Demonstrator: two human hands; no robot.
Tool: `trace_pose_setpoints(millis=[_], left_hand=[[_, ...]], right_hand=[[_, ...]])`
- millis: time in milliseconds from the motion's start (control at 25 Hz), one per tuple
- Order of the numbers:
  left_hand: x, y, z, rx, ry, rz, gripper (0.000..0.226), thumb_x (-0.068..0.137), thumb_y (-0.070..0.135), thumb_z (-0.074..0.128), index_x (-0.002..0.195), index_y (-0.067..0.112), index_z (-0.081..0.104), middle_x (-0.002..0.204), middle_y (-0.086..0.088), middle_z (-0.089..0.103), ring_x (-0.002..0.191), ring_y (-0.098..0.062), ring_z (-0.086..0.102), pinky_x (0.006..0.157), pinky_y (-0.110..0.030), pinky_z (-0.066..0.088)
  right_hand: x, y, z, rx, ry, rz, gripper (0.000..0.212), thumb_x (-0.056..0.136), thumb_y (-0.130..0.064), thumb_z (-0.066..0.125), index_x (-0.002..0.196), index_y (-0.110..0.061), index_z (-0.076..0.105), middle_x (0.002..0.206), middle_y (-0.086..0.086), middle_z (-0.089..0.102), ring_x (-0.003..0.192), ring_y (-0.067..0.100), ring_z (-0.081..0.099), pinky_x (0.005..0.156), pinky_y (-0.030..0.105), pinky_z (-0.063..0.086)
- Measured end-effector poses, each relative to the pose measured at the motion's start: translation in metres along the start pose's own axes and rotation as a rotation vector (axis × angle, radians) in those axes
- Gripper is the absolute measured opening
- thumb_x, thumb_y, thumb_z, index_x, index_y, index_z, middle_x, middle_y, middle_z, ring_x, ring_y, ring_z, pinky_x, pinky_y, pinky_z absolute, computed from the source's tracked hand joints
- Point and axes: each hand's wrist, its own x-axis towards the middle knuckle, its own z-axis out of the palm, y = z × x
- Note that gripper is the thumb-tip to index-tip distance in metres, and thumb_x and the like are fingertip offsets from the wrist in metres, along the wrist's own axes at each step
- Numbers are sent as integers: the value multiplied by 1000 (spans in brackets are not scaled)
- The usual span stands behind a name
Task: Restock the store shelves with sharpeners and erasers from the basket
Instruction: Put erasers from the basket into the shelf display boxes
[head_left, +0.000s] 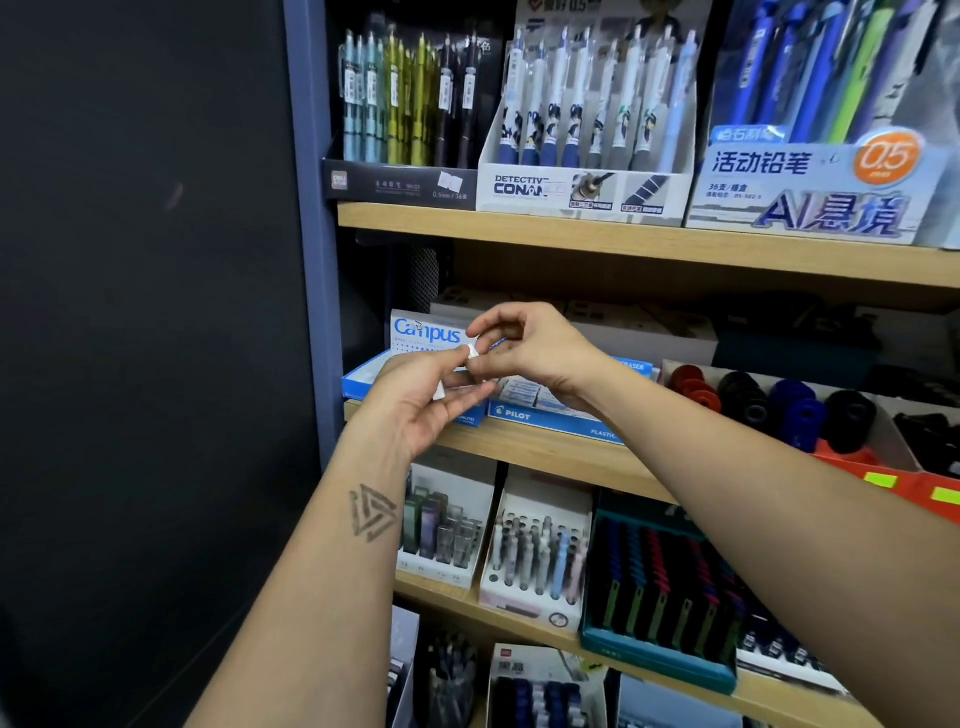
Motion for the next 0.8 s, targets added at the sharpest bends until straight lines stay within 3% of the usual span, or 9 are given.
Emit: trace_pose_setpoints(millis=[160, 280, 400, 480, 600, 800], left_hand=[[4, -7, 12, -59, -53, 13, 20, 94, -4, 59, 113, -9, 58, 100, -27, 71, 93, -40, 73, 66, -36, 62], [5, -11, 22, -73, -68, -18, 22, 93, -6, 60, 114, -10, 58, 103, -33, 67, 96, -41, 71, 62, -34, 61], [8, -14, 27, -33, 39, -10, 9, 89, -6, 66, 98, -6, 63, 80, -17, 61, 58, -18, 64, 46, -19, 51], [8, -15, 27, 24, 47, -21, 7, 89, -1, 67, 88, 3, 61, 72, -7, 50, 43, -9, 46, 35, -13, 32], [10, -17, 26, 102, 71, -12, 16, 89, 4, 69, 83, 7, 55, 72, -5, 44, 42, -7, 34, 32, -14, 20], [13, -17, 22, 97, 108, -32, 17, 88, 3, 70, 86, 6, 53, 74, -6, 45, 40, -7, 37, 33, -15, 22]], right_hand=[[-5, -1, -19, -192, -4, 36, 23, 79, -12, 84, 94, 0, 73, 75, 9, 67, 65, 13, 61, 63, 26, 54], [-9, 0, -41, -245, 57, 100, 23, 80, -15, 83, 92, 0, 73, 74, 10, 69, 68, 17, 63, 62, 27, 54], [-15, 7, -58, -366, 80, 262, 21, 79, -13, 83, 90, -1, 69, 81, 15, 71, 69, 19, 65, 59, 26, 56], [-17, 14, -64, -465, 36, 369, 23, 78, -13, 84, 91, -4, 67, 84, 14, 72, 65, 18, 66, 57, 27, 58], [-18, 20, -66, -493, -56, 425, 33, 75, -17, 87, 100, -8, 68, 90, 10, 72, 67, 17, 68, 57, 25, 57], [-18, 24, -60, -500, -53, 425, 13, 80, -12, 82, 91, -8, 77, 97, 6, 73, 92, 17, 69, 72, 24, 59]])
